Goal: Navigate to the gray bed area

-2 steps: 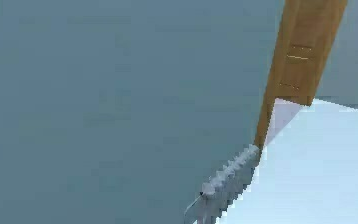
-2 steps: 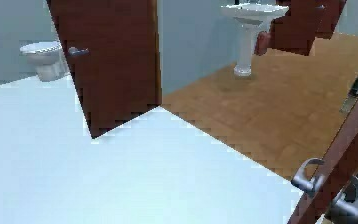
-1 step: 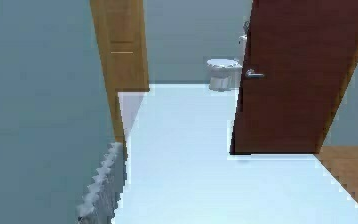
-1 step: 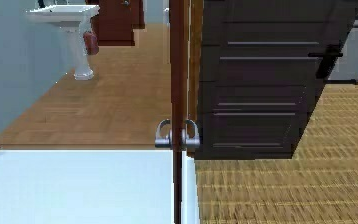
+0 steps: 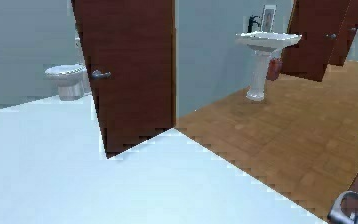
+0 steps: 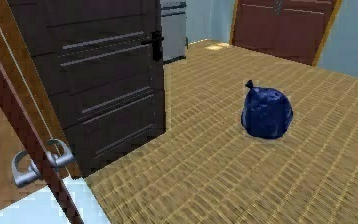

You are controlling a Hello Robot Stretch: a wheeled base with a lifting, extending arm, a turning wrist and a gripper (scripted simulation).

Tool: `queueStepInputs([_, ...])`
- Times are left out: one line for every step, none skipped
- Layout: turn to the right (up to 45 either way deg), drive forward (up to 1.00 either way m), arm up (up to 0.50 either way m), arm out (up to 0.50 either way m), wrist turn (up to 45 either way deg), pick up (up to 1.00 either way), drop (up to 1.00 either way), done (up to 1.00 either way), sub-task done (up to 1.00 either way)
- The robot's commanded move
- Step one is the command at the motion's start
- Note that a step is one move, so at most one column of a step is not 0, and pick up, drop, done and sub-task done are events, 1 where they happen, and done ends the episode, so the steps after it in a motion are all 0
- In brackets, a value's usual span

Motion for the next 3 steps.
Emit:
queueStepInputs([0.0,0.05,0.00,0.00,0.0,0.00,0.00,0.00,0.00])
queueStepInputs([-24.0,0.00,0.00,0.00,0.0,0.00,0.00,0.00,0.00])
queueStepInputs([-3.0,0.00,0.00,0.00,0.0,0.00,0.00,0.00,0.00])
